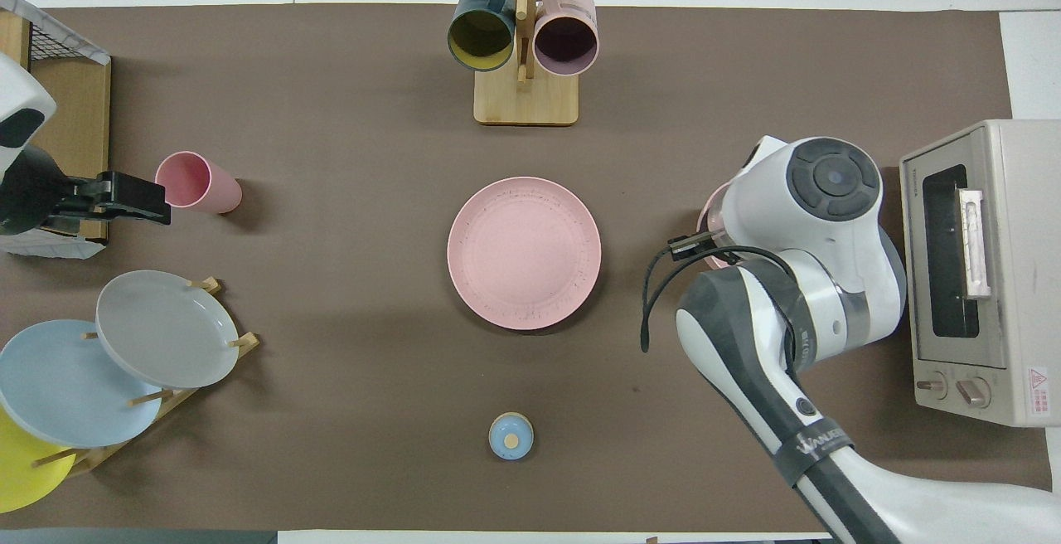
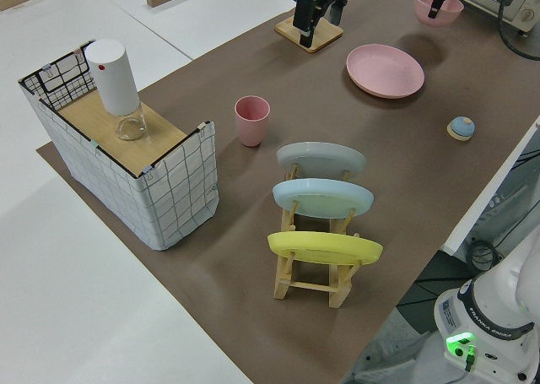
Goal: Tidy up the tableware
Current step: 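Grasp the pink bowl rim with the right gripper and lift it, then carry the pink bowl onto the pink plate while the left gripper reaches the cup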
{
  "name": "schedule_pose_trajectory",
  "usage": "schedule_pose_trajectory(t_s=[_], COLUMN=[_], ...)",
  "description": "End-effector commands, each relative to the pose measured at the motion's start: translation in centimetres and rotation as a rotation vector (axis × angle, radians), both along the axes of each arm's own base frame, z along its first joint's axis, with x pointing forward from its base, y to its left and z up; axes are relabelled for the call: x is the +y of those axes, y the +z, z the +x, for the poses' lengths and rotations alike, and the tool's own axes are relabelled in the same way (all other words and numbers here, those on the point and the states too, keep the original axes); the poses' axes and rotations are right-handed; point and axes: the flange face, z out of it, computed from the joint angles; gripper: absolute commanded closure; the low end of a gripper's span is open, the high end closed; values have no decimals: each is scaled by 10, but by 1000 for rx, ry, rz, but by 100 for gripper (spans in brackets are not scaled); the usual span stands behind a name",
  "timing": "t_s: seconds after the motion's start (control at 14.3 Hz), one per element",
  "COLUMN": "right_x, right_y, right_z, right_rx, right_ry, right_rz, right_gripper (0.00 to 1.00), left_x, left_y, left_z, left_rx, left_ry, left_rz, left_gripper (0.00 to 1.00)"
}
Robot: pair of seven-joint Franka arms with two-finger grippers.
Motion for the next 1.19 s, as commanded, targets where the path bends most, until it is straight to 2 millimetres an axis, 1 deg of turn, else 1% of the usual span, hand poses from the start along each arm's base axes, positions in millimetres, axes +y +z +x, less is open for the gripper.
schedule_pose_trajectory(t_s=[0.0, 0.07, 0.14, 0.21, 0.28, 0.35, 0.49, 0.56, 0.63, 0.7, 0.77, 1.05, 1.12], right_x=[114, 160, 196, 225, 250, 258, 247, 248, 244, 241, 235, 234, 235], right_y=[23, 24, 22, 11, 8, 5, -11, -17, -28, -34, -46, -49, -49], right_z=[12, 15, 18, 7, -6, -8, -1, -3, -7, -10, -14, -17, -18], right_rx=[24, 35, 17, 2, -37, -61, -53, -52, -45, -49, -47, -42, -36], right_ry=[-87, -132, -173, -185, -187, -202, -220, -219, -219, -219, -220, -226, -228], right_rz=[-74, -106, -110, -106, -69, -41, -45, -41, -47, -40, -39, -30, -29], right_gripper=[100, 100, 100, 100, 100, 100, 100, 100, 100, 100, 100, 100, 100], left_x=[3, 2, 3, 3, 2, 3, 10, 11, 14, 16, 20, 20, 19], left_y=[-10, -24, -37, -57, -79, -99, -131, -143, -155, -163, -173, -193, -195], left_z=[13, 22, 32, 43, 55, 65, 81, 87, 88, 88, 87, 88, 89], left_rx=[-35, -25, -23, -20, -12, -9, -13, -20, -23, -19, -12, -22, -23], left_ry=[22, 21, 24, 27, 25, 19, 25, 12, -7, -20, -26, -32, -41], left_rz=[-15, -15, -17, -16, -16, -16, -15, -15, -14, -14, -13, -13, -13], left_gripper=[0, 0, 0, 0, 0, 0, 0, 0, 0, 0, 0, 0, 0])
